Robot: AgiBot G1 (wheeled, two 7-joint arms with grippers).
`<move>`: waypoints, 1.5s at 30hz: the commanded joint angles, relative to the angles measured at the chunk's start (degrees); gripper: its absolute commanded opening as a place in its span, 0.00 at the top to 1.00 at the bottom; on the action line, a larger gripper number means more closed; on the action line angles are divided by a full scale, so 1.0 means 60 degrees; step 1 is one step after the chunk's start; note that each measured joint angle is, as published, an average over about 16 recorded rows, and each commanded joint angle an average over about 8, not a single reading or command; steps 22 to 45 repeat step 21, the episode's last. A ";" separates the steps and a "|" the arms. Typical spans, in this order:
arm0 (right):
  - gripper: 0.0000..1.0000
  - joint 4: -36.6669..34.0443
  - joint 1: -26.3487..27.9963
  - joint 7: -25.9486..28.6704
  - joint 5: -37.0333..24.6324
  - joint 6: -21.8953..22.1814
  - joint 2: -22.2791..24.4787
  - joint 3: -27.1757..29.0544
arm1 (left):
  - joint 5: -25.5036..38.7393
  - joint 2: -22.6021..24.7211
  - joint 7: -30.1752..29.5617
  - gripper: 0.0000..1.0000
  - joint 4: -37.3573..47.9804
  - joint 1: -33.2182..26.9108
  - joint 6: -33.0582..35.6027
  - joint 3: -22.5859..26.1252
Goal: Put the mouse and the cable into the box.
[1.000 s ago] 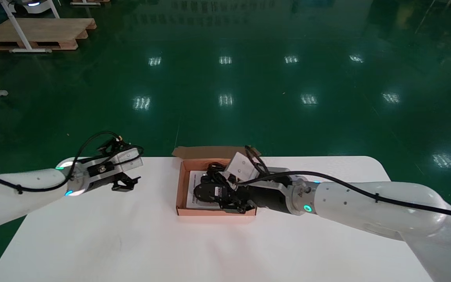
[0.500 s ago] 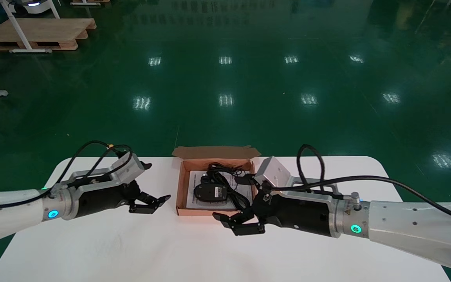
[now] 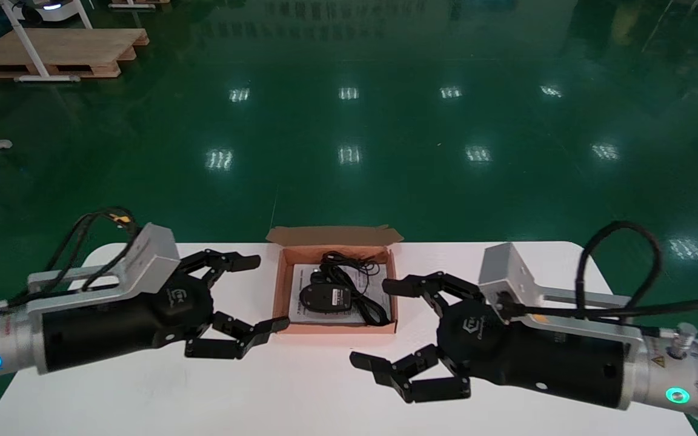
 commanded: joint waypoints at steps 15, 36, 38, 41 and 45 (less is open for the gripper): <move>0.00 0.1551 -0.1249 0.0110 0.2229 -0.2329 0.1819 0.1858 | -0.2729 -0.1502 -0.0865 0.00 -0.2450 0.1397 0.3241 -0.2109; 0.00 0.1812 -0.1455 0.0131 0.2612 -0.2718 0.2122 0.2172 | -0.3049 -0.1629 -0.0899 0.00 -0.2722 0.1512 0.3657 -0.2320; 0.00 0.1812 -0.1455 0.0131 0.2612 -0.2718 0.2122 0.2172 | -0.3049 -0.1629 -0.0899 0.00 -0.2722 0.1512 0.3657 -0.2320; 0.00 0.1812 -0.1455 0.0131 0.2612 -0.2718 0.2122 0.2172 | -0.3049 -0.1629 -0.0899 0.00 -0.2722 0.1512 0.3657 -0.2320; 0.00 0.1812 -0.1455 0.0131 0.2612 -0.2718 0.2122 0.2172 | -0.3049 -0.1629 -0.0899 0.00 -0.2722 0.1512 0.3657 -0.2320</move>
